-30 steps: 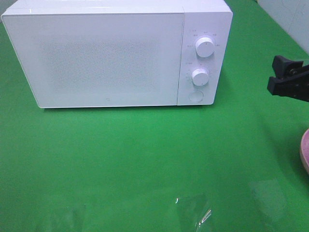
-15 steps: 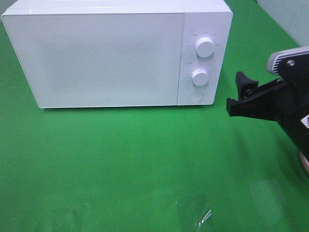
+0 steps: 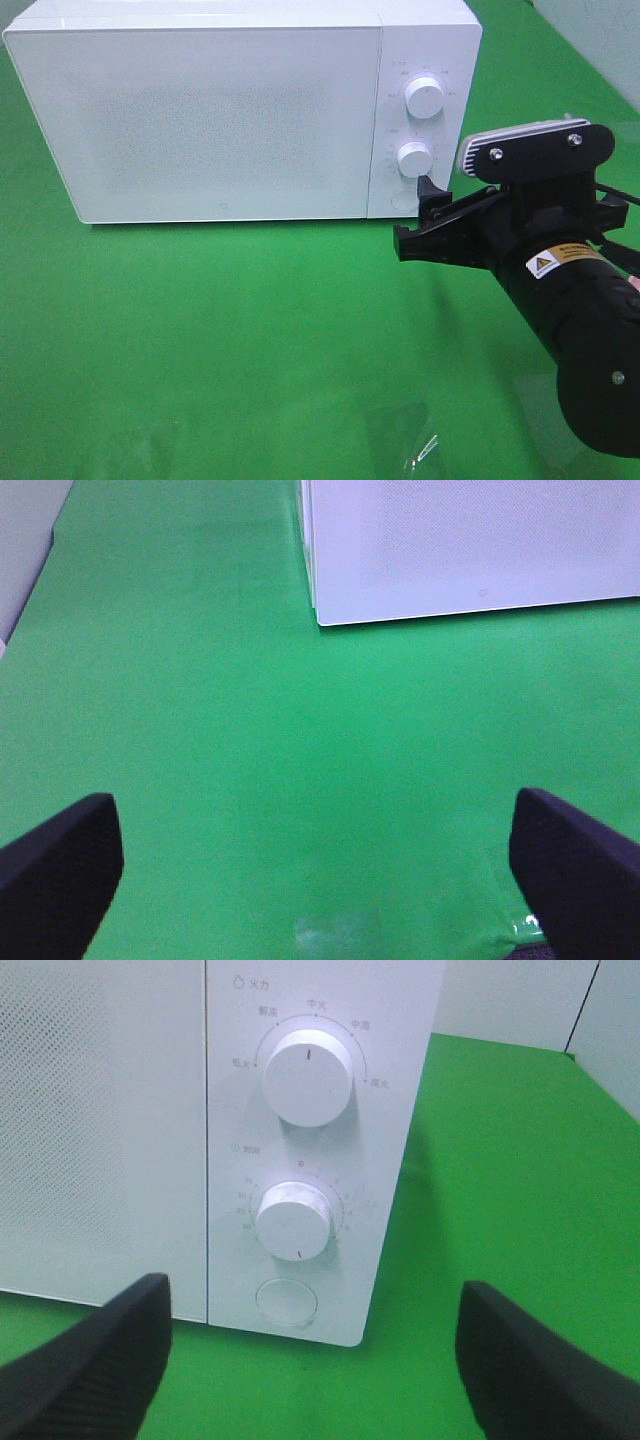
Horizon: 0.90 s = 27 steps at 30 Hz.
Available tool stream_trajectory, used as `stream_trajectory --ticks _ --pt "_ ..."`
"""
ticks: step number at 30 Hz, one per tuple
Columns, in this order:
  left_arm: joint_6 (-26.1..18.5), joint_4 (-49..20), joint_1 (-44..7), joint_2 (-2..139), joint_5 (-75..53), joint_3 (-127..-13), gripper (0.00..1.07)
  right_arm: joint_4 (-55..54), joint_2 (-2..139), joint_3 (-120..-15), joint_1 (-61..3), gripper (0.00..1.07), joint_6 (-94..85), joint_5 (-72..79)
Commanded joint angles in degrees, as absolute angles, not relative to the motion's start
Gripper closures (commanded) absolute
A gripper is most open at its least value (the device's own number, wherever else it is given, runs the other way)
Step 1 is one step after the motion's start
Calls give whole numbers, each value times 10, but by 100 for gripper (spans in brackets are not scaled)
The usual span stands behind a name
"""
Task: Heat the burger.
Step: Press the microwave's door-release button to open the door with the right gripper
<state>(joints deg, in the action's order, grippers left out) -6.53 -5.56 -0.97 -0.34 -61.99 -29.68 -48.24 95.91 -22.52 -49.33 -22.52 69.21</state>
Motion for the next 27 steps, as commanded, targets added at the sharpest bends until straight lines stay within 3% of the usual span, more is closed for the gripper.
stream_trajectory --ticks 1,22,27 --pt "-62 -58 -10 -13 -614 -296 9 -484 967 -237 -494 32 -218 740" --pt "-62 -58 -10 -13 -614 -296 9 -483 1056 -271 -492 32 -154 754" --pt "-62 -58 -10 -13 -614 -296 9 -450 1080 -281 -457 32 -116 741"
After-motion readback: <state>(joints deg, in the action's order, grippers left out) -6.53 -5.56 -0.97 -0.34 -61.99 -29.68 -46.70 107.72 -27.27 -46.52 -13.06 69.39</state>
